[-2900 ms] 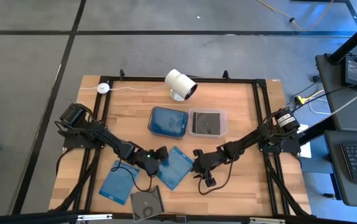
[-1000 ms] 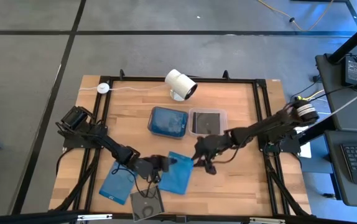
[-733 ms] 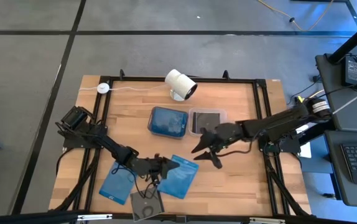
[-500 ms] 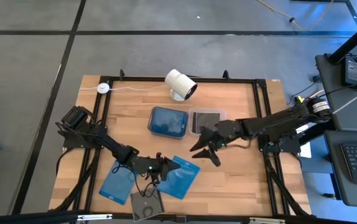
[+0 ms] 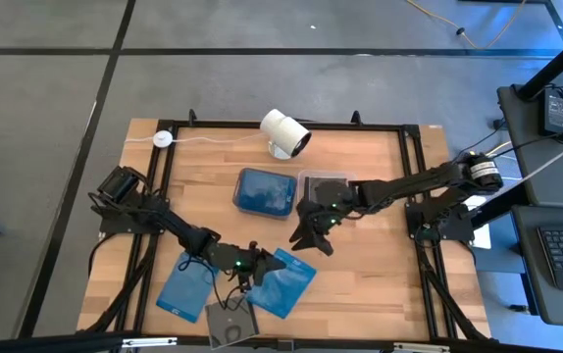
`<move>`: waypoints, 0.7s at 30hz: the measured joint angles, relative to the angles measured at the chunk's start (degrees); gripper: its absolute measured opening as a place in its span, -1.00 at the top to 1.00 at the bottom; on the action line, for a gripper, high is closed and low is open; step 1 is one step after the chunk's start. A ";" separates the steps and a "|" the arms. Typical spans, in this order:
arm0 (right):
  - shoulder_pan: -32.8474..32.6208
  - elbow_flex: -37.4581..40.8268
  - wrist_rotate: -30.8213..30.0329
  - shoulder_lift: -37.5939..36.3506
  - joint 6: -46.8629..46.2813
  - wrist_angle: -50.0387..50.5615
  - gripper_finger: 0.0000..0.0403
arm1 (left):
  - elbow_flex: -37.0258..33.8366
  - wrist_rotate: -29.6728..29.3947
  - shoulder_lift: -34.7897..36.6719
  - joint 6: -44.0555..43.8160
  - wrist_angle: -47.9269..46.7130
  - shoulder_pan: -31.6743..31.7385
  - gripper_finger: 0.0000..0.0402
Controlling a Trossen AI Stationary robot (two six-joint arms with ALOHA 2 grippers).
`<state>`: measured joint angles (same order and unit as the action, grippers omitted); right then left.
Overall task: Pick & place jewel cases by type
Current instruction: Put the right blue cd case into the black bin
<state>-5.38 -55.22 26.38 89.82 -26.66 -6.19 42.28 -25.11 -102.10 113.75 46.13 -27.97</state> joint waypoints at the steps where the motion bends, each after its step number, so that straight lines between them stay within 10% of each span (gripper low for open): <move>1: 0.28 -0.16 0.61 0.52 -0.58 0.34 0.22 | 0.00 0.41 0.00 0.00 -0.02 0.00 0.81; 21: 0.48 -1.84 1.76 4.24 -1.49 -4.08 0.22 | 0.00 5.67 0.00 1.02 0.45 1.97 0.81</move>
<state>-4.90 -57.06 28.14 94.06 -28.15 -10.28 42.28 -19.44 -102.10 114.77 46.58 -25.99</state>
